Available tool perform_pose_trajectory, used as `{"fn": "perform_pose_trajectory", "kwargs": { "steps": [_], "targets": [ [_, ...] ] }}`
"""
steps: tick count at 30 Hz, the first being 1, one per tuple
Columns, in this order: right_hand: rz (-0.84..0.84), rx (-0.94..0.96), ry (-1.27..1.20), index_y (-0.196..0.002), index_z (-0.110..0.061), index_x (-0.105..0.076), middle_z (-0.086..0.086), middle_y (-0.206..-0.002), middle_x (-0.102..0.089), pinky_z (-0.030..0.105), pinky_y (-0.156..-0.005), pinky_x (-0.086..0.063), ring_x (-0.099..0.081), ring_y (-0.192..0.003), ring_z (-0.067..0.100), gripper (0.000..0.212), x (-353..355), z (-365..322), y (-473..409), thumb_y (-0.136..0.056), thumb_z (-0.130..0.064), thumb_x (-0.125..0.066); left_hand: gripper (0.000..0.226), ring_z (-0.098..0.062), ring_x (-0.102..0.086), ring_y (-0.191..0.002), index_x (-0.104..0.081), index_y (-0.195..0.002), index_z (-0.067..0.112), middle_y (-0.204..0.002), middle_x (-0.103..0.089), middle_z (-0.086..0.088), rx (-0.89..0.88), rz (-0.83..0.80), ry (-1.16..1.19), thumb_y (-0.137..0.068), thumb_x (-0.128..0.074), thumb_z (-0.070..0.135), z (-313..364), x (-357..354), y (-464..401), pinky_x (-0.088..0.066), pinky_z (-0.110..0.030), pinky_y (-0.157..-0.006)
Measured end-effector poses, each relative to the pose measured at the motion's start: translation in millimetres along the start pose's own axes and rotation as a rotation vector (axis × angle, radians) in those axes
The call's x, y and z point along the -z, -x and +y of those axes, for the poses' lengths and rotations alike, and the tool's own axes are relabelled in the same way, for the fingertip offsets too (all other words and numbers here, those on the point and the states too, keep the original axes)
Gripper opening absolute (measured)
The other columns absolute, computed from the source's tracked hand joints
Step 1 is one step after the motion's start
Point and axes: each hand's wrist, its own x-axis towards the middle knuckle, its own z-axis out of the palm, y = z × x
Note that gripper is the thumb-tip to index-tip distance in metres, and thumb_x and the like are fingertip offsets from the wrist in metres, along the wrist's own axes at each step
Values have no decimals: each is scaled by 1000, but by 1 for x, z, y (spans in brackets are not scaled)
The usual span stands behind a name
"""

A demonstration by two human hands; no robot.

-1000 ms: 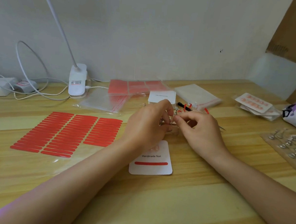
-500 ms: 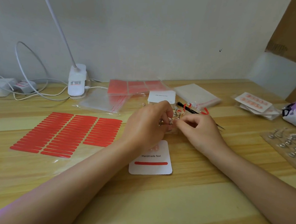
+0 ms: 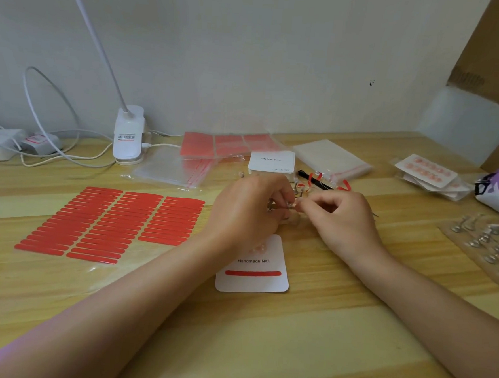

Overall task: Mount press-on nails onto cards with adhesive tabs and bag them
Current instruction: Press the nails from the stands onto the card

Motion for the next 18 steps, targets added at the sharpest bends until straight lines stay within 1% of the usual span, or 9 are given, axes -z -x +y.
{"fn": "perform_pose_trajectory", "kwargs": {
  "steps": [1, 3, 5, 8, 10, 13, 15, 17, 18],
  "targets": [
    [30, -21, -15, -59, -6, -68, 0, -51, -57, 8, -50, -34, -47, -51, -1, 20, 1, 1, -1, -79, -8, -64, 14, -3, -46, -74, -63, -88, 26, -66, -49, 24, 8, 1, 2, -77, -73, 27, 0, 0, 0, -31, -10, -58],
    [78, -62, -60, -60, -12, -68, -10, -44, -53, 5, -47, -32, -47, -47, -6, 21, 5, 2, -3, -81, -12, -64, 14, -4, -47, -75, -63, -88, 27, -67, -50, 23, 26, 0, -4, -78, -72, 27, 1, 1, 1, -31, -10, -58],
    [72, -71, -97, -61, -17, -68, -15, -43, -54, 3, -47, -32, -47, -47, -9, 21, 6, 1, -2, -82, -15, -64, 13, -5, -49, -77, -63, -89, 27, -68, -51, 21, 30, -4, -15, -79, -71, 25, 2, 2, 1, -34, -17, -58],
    [56, -58, -160, -64, -23, -69, -1, -69, -70, 5, -55, -37, -52, -59, -3, 20, 5, -2, 0, -83, -17, -65, 14, -4, -51, -82, -62, -92, 27, -73, -52, 20, 21, -15, -35, -81, -69, 23, 3, 3, 2, -34, -23, -64],
    [44, -41, -193, -65, -26, -69, -2, -78, -70, 5, -58, -39, -54, -65, -1, 21, 5, -3, 1, -84, -17, -65, 19, -4, -51, -86, -58, -98, 27, -75, -52, 20, 14, -19, -40, -81, -68, 25, 4, 4, 3, -33, -24, -66],
    [18, -9, -205, -65, -32, -68, -10, -68, -69, 0, -59, -38, -55, -63, -7, 24, 5, -3, 1, -84, -18, -66, 32, -6, -52, -89, -51, -109, 27, -80, -59, 18, -13, -22, -45, -82, -68, 29, 4, 6, 4, -35, -25, -76],
    [0, 19, -201, -72, -31, -69, -18, -68, -67, -4, -63, -36, -57, -65, -15, 18, 5, -2, 1, -84, -18, -65, 32, -6, -52, -87, -51, -107, 28, -85, -62, 16, -20, -29, -51, -81, -69, 33, 5, 7, 4, -34, -27, -82],
    [-5, 36, -219, -81, -27, -71, -19, -71, -66, -5, -65, -35, -57, -67, -16, 11, 5, -1, 1, -84, -18, -65, 28, -6, -53, -88, -56, -102, 28, -86, -61, 17, -28, -27, -52, -79, -70, 37, 5, 8, 3, -37, -27, -83],
    [-1, 42, -233, -81, -27, -71, -18, -70, -66, -3, -64, -36, -58, -65, -12, 11, 5, -1, 1, -83, -18, -66, 26, -8, -55, -89, -59, -99, 28, -85, -59, 17, -36, -14, -53, -78, -70, 37, 5, 8, 3, -40, -26, -79]
  ]
}}
